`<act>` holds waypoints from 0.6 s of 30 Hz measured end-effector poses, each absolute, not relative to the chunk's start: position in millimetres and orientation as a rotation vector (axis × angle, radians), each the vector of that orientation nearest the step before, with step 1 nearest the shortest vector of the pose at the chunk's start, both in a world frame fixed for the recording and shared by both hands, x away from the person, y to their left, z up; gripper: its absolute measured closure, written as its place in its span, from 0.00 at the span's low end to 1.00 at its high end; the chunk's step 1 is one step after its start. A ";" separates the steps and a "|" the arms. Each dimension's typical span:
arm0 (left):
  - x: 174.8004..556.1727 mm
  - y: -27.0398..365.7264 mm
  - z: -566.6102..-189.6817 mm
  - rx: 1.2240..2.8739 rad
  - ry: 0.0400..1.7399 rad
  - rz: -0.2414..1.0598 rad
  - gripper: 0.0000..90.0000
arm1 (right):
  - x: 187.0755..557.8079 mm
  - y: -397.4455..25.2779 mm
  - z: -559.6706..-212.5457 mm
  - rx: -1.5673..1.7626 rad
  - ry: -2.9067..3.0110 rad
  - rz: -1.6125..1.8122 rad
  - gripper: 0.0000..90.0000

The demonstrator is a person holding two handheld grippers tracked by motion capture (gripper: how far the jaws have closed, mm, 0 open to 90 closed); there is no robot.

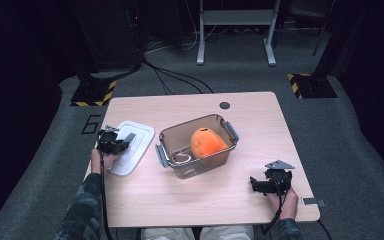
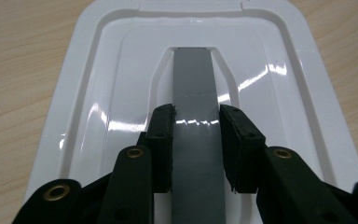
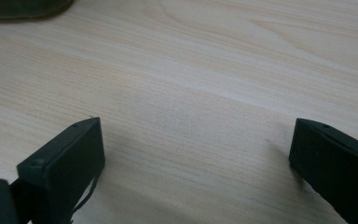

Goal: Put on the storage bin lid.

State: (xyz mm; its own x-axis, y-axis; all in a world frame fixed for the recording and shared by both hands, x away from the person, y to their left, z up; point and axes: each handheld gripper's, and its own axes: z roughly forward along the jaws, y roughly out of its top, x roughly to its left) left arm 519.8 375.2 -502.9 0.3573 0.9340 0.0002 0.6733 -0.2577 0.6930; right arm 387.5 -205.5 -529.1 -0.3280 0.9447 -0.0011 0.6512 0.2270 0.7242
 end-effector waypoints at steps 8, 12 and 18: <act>509.3 379.1 -479.4 1.986 1.340 0.567 0.74 | 387.5 -205.4 -529.1 1.466 2.062 0.883 0.03; 504.9 379.1 -467.9 1.991 1.309 0.584 0.74 | 387.5 -205.4 -529.0 1.466 2.062 0.883 0.03; 501.6 380.3 -453.6 1.988 1.298 0.579 0.74 | 387.6 -205.4 -529.1 1.466 2.062 0.882 0.03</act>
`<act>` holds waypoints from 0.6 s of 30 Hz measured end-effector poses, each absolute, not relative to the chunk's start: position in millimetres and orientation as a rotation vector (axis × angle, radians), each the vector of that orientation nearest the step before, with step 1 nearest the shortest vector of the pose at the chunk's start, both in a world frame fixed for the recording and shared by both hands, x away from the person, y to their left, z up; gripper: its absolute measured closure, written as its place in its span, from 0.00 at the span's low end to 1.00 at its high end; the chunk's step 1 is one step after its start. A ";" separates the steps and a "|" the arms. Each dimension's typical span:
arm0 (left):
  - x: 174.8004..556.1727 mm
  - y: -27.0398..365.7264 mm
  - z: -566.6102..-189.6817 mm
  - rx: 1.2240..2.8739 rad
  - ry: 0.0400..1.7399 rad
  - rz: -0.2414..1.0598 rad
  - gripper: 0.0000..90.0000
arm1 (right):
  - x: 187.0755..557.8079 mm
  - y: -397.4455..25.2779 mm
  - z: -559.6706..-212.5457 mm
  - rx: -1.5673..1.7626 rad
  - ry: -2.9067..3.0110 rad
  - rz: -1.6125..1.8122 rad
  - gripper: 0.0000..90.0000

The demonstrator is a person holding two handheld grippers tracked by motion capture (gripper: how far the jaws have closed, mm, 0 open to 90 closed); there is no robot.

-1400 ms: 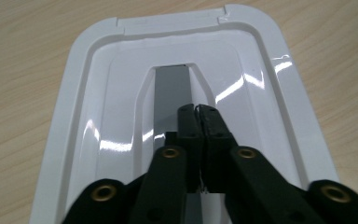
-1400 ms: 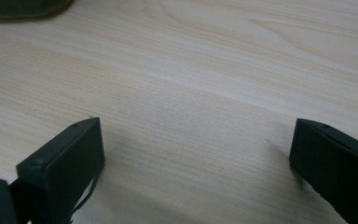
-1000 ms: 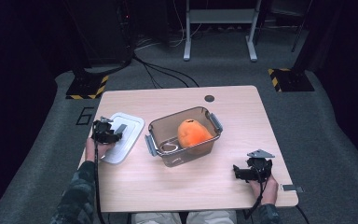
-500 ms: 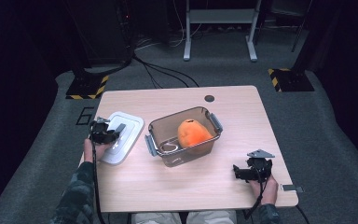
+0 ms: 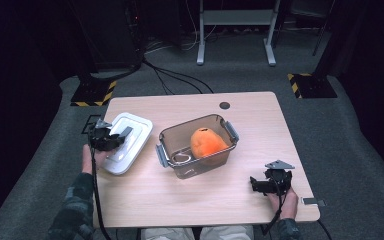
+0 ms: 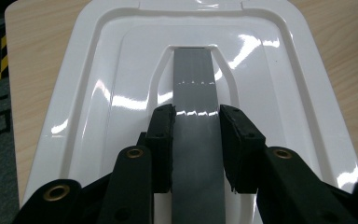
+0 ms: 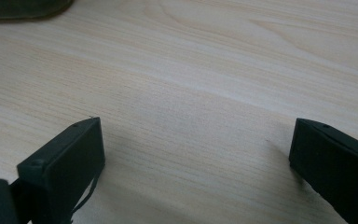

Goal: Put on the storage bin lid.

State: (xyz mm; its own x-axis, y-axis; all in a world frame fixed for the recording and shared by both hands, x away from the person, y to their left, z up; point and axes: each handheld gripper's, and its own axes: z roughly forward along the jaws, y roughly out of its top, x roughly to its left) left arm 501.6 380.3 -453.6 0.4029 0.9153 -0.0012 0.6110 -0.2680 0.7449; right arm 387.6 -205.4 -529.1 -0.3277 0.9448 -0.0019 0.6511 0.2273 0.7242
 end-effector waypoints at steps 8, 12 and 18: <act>501.4 383.9 -432.9 1.998 1.288 0.595 0.74 | 387.7 -205.5 -529.1 1.465 2.064 0.882 0.03; 501.0 384.6 -420.0 2.000 1.275 0.605 0.74 | 387.7 -205.5 -529.1 1.465 2.064 0.882 0.03; 500.7 383.2 -398.6 1.976 1.255 0.617 0.74 | 387.7 -205.4 -529.1 1.466 2.063 0.882 0.03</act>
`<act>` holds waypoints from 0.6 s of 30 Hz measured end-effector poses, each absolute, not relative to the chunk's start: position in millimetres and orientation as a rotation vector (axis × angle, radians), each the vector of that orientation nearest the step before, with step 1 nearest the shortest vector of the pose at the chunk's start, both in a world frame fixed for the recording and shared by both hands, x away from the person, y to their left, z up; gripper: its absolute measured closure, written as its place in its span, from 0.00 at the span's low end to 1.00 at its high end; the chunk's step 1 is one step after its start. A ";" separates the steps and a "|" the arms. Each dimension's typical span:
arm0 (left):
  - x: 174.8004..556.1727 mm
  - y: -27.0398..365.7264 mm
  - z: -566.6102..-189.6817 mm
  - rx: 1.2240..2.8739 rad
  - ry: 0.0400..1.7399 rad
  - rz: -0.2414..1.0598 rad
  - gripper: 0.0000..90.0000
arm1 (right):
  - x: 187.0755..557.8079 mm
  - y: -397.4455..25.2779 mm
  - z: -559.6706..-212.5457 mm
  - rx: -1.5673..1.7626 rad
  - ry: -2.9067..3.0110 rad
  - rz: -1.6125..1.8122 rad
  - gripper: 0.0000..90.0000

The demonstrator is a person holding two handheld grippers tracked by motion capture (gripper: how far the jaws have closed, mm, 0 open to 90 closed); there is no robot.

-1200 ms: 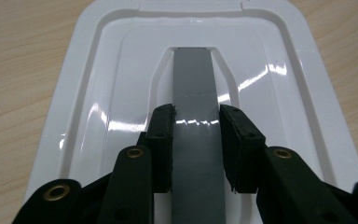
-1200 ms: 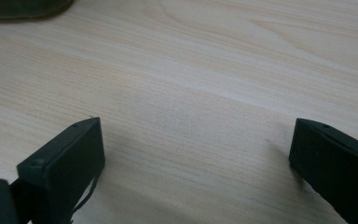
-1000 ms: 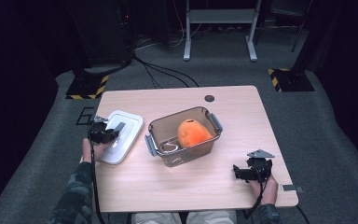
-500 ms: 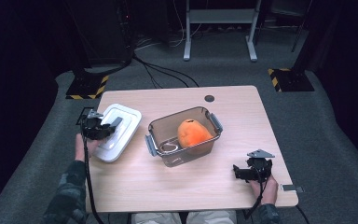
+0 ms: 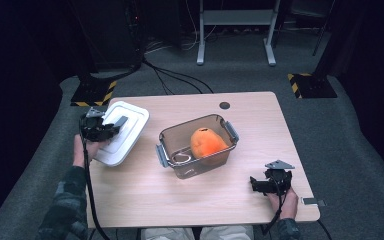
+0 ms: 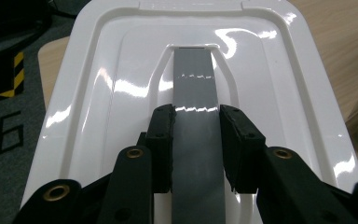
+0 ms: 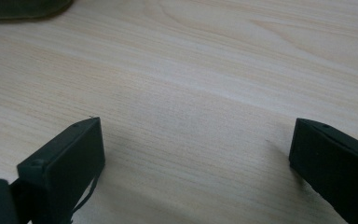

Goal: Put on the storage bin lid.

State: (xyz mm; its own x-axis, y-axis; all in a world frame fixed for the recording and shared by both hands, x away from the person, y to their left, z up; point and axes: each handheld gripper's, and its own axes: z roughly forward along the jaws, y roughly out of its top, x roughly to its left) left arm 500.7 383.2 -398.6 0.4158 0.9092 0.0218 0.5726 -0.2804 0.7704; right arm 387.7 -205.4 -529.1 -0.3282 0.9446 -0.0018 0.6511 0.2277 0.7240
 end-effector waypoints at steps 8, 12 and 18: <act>501.5 380.9 -375.9 1.970 1.232 0.622 0.74 | 387.8 -205.3 -529.1 1.467 2.060 0.883 0.03; 500.3 377.3 -365.0 1.978 1.203 0.627 0.74 | 387.9 -205.3 -529.1 1.469 2.059 0.884 0.03; 497.8 364.8 -349.0 1.982 1.144 0.623 0.74 | 387.8 -205.3 -529.1 1.468 2.060 0.883 0.03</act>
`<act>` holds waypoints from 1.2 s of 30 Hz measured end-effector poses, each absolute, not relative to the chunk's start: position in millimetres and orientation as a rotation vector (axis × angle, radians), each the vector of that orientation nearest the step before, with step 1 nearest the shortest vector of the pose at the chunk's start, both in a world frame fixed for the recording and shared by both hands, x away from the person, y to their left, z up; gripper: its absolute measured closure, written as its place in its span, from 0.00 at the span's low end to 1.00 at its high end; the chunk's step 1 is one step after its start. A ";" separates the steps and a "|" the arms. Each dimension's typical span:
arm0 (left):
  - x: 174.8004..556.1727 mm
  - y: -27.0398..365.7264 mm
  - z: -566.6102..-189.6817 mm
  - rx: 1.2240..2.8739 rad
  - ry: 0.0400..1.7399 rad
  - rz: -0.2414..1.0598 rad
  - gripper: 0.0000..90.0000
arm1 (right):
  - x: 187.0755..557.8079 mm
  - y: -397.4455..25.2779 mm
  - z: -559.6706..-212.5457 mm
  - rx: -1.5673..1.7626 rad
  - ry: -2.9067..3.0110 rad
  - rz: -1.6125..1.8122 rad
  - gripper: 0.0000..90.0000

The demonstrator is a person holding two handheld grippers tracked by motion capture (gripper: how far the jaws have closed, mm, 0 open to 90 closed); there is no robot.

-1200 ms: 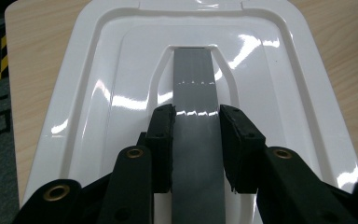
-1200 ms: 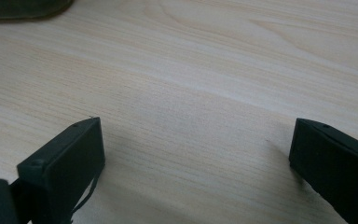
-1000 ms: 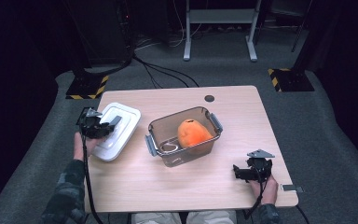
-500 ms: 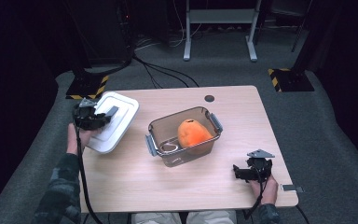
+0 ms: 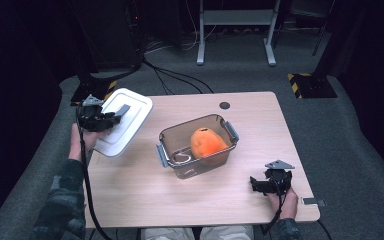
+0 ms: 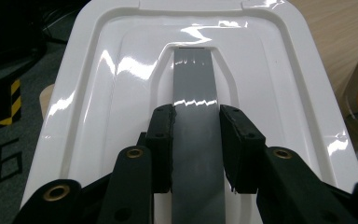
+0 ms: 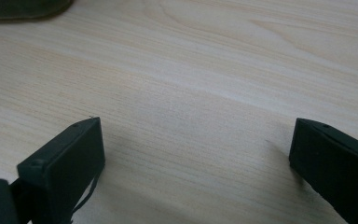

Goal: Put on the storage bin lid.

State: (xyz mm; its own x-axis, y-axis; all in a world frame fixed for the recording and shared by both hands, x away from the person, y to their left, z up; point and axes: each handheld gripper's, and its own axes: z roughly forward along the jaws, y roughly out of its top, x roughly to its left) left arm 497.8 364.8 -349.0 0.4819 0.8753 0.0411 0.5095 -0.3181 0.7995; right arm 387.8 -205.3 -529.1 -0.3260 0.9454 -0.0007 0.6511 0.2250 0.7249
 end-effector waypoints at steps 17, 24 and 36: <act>488.0 319.4 -312.5 2.040 0.974 0.605 0.74 | 387.8 -205.2 -529.1 1.469 2.059 0.883 0.03; 487.0 298.9 -305.4 2.070 0.908 0.593 0.74 | 387.9 -205.3 -529.1 1.467 2.060 0.883 0.03; 487.6 269.1 -302.9 2.110 0.837 0.568 0.74 | 387.9 -205.2 -529.1 1.469 2.059 0.884 0.03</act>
